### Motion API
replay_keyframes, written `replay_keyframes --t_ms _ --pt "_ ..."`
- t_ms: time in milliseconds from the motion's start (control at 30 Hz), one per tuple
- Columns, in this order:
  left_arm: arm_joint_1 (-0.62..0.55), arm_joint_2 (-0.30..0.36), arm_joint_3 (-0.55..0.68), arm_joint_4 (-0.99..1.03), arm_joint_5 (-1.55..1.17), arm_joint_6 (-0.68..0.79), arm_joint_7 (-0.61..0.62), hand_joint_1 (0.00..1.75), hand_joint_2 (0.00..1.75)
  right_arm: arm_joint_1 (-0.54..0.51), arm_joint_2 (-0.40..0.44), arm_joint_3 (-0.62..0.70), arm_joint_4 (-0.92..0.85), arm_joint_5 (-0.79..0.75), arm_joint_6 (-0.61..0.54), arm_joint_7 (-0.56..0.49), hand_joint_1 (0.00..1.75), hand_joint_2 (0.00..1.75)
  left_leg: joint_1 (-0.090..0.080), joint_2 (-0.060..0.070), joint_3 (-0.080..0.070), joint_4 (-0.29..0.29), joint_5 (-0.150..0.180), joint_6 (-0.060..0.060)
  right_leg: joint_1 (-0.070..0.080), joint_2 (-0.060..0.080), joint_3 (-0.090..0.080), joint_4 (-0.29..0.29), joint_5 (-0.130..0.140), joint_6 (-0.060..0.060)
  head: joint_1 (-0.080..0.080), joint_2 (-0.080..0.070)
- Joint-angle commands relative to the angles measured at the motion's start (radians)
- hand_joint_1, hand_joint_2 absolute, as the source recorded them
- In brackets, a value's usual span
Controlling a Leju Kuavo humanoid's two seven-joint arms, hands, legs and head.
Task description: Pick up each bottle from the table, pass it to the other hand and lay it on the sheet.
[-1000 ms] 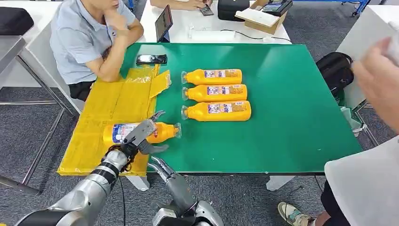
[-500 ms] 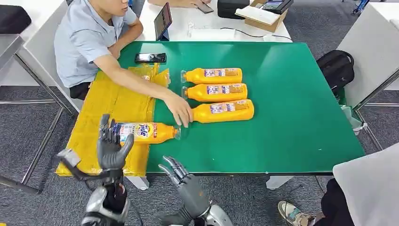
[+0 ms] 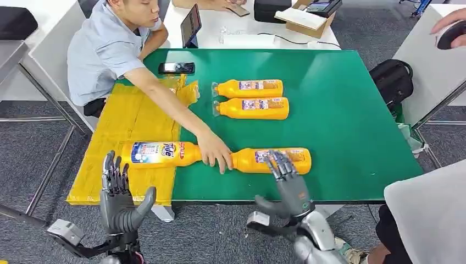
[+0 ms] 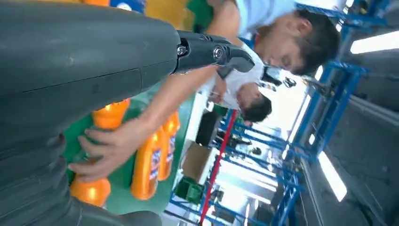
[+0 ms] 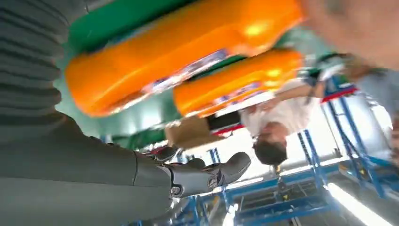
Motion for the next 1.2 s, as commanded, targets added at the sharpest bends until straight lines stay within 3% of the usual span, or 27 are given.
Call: replay_keyframes --t_ms 33,400,433,667,800,1000,1033,1067,1100,1133,1200 --pt "-0.04 0.042 -0.076 0.021 0.003 0.026 0.005 0.0 1.75 -0.183 -0.022 -0.016 0.338 0.033 0.029 0.052 0.0 1.75 0.001 0.002 0.004 -0.001 -0.001 -0.001 0.001 0.001 0.003 -0.001 -0.001 -0.002 0.0 0.0" --pt "-0.105 0.034 -0.102 0.133 0.012 0.043 0.03 0.0 1.75 -0.345 -0.037 0.043 0.605 0.049 0.017 0.133 0.0 1.75 0.0 0.001 0.002 -0.001 0.0 -0.001 0.0 0.0 0.002 -0.001 0.0 -0.001 0.0 0.0" --pt "-0.111 0.035 -0.107 0.14 0.01 0.044 0.034 0.0 1.75 -0.373 -0.036 0.07 0.65 0.096 0.034 0.191 0.0 1.75 0.0 0.002 0.004 -0.001 0.0 -0.001 0.0 0.0 0.003 -0.001 0.0 -0.002 0.0 0.0" --pt "-0.092 0.051 -0.122 0.113 0.002 0.057 0.047 0.0 1.75 -0.416 -0.018 0.125 0.66 0.206 0.01 0.348 0.0 1.75 0.0 0.004 0.005 -0.001 -0.001 -0.002 0.001 0.002 0.004 -0.001 -0.001 -0.003 0.0 0.0" --pt "-0.087 0.053 -0.126 0.106 0.0 0.061 0.05 0.0 1.75 -0.425 -0.011 0.129 0.659 0.216 0.037 0.369 0.0 1.75 0.0 0.003 0.005 -0.001 -0.001 -0.002 0.001 0.001 0.004 -0.001 -0.001 -0.002 0.0 0.0" --pt "-0.099 0.056 -0.129 0.119 0.0 0.058 0.07 0.0 1.75 -0.44 0.007 0.11 0.686 0.163 0.226 0.352 0.0 1.75 0.0 0.003 0.005 -0.001 -0.001 -0.001 0.001 0.001 0.004 -0.001 -0.001 -0.002 0.0 0.0" --pt "-0.105 0.058 -0.132 0.125 0.004 0.048 0.078 0.0 1.75 -0.447 0.007 0.122 0.704 0.164 0.301 0.357 0.0 1.75 0.001 0.002 0.004 -0.001 0.0 -0.001 0.001 0.0 0.004 -0.001 -0.001 -0.002 0.0 0.0" --pt "-0.105 0.059 -0.131 0.126 0.005 0.046 0.08 0.0 1.75 -0.448 0.006 0.128 0.71 0.166 0.322 0.358 0.65 1.75 0.0 0.001 0.004 -0.001 0.0 -0.001 0.001 0.0 0.004 -0.001 0.0 -0.002 0.0 0.0" --pt "-0.107 0.059 -0.132 0.126 0.005 0.042 0.082 0.0 1.75 -0.448 0.005 0.13 0.709 0.164 0.339 0.359 0.65 1.75 0.001 0.002 0.005 -0.001 0.0 -0.001 0.001 0.0 0.005 -0.001 -0.001 -0.002 0.0 0.0" --pt "-0.109 0.059 -0.132 0.127 0.005 0.039 0.084 0.0 1.75 -0.448 0.005 0.128 0.714 0.154 0.378 0.361 1.71 1.75 0.001 0.001 0.006 -0.001 0.0 -0.001 0.001 -0.001 0.005 -0.001 -0.001 -0.002 0.0 0.0" --pt "-0.111 0.061 -0.131 0.128 0.004 0.038 0.086 0.0 1.75 -0.448 0.004 0.139 0.721 0.159 0.414 0.375 1.75 1.75 0.001 0.002 0.007 -0.001 0.0 -0.001 0.001 -0.001 0.006 -0.002 0.0 -0.002 0.0 0.0"
